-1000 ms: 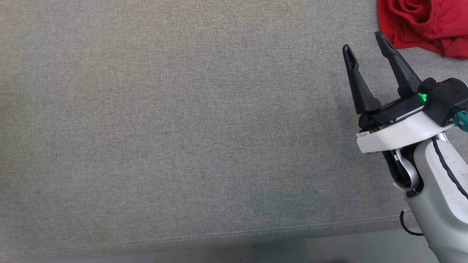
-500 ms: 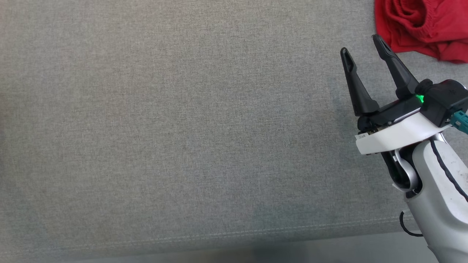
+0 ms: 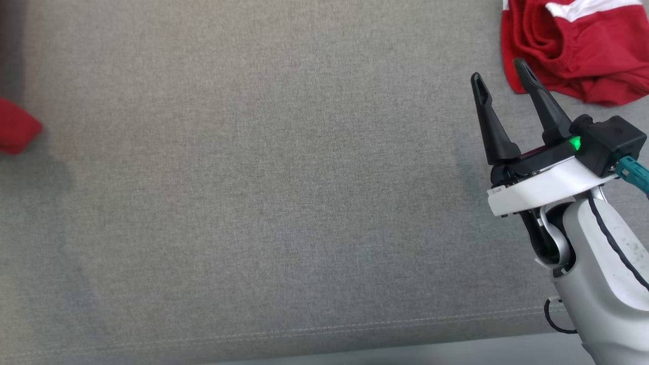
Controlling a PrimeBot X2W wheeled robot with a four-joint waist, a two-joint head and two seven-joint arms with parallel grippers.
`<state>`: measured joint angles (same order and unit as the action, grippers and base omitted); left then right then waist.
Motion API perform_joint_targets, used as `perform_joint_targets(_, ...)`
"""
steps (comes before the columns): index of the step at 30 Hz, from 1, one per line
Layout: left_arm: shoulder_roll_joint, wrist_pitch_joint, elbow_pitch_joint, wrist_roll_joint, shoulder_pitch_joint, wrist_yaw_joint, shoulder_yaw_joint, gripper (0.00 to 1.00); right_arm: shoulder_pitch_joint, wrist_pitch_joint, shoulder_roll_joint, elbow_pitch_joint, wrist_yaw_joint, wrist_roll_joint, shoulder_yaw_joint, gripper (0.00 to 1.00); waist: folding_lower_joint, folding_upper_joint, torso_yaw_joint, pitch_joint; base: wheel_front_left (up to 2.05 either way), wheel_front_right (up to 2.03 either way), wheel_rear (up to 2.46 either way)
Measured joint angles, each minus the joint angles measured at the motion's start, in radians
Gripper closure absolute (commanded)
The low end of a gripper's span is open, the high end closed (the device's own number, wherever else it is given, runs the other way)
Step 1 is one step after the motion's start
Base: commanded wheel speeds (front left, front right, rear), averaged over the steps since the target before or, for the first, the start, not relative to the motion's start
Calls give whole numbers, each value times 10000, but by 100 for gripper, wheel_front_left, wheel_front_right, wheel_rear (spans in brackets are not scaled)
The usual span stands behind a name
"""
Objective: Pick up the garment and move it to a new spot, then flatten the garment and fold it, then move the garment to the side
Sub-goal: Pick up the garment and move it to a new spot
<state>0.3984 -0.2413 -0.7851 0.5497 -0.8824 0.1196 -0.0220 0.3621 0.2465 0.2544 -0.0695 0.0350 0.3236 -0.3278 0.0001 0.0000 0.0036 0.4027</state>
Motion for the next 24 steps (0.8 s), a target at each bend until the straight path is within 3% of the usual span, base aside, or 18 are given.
perform_joint_targets(7, -426, 320, 554, -184, -3, 100, 1057, 100, -299, 40, -201, -378, 0, 322, 234, 0, 0, 0, -56, -808, 0, 0, 0)
perform_joint_targets(14, -1432, 313, 1768, 63, -10, 119, 2949, 100, -697, 81, -476, -683, 82, 477, 316, 0, -1, 1, -174, -1701, 0, 0, 0)
perform_joint_targets(20, -2527, 146, 2986, 1528, -6, 119, 4084, 100, -1018, 81, -663, -683, 90, 564, 502, 0, -1, 0, -388, -2441, 0, 0, 0)
perform_joint_targets(24, -3214, -40, 3511, 3164, -5, 119, 3800, 100, -1183, 81, -690, -679, 174, 566, 527, 0, -1, 0, -655, -2806, 0, 0, 0)
